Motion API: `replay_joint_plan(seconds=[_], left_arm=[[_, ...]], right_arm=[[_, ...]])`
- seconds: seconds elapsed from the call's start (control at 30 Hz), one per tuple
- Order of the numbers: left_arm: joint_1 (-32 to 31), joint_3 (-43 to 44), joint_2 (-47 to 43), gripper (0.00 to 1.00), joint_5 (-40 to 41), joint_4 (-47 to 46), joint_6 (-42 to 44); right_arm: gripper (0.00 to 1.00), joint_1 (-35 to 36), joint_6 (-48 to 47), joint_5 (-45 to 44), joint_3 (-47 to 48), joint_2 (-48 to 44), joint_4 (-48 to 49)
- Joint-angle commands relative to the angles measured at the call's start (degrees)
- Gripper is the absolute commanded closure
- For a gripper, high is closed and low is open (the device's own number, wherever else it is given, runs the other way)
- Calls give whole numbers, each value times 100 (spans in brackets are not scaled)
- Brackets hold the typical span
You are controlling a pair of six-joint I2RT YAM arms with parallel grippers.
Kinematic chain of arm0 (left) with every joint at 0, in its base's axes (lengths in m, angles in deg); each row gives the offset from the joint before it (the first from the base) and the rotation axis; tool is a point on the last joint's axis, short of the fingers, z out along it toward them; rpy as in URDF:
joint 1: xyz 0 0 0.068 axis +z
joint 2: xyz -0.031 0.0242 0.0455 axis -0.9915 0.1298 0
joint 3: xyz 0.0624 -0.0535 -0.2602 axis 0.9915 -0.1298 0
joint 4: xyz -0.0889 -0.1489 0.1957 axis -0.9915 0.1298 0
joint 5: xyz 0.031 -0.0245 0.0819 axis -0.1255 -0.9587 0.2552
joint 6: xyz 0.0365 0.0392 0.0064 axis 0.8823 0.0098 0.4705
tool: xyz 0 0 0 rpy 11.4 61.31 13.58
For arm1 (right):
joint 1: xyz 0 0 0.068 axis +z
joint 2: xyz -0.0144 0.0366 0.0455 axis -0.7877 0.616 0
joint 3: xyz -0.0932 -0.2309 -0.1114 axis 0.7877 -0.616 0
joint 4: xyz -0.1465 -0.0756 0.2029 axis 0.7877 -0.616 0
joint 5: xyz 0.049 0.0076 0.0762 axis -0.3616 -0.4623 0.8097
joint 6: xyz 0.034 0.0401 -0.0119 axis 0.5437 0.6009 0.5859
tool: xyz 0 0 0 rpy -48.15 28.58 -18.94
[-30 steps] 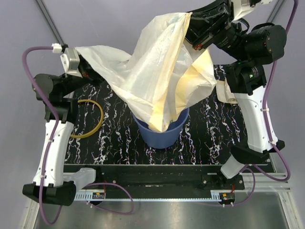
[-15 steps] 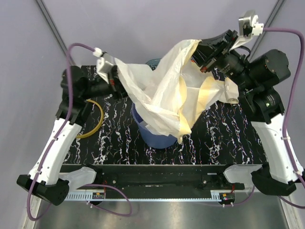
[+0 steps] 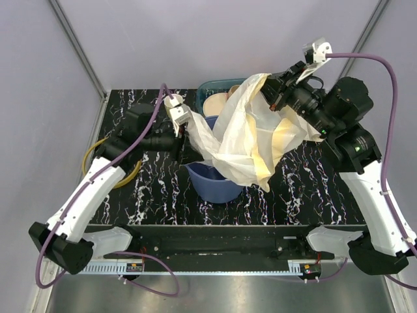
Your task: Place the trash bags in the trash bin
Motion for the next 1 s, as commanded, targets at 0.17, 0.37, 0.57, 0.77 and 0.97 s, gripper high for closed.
replay_joint_plan(seconds=[0.17,0.37,0.57,0.77,0.97], left_arm=[[1776,1032,-948,41,-2009,1606,1384],[2561,1445,-579,43,-2138,1268,1361],[2107,1428,-175,63,-1241,-546,549],[753,1552,494,68,-703,349,1315],[-180,1385,582,98,-1265,-193,123]], right_arm=[[100,-20,-149,-223,23,-108,-101],[100,-11,-193,-162,-3,-240,-206],[100,-11,-220,-21,23,-266,-303],[100,-11,-281,-90,154,-319,-329],[100,-11,-422,-319,295,-354,-312]])
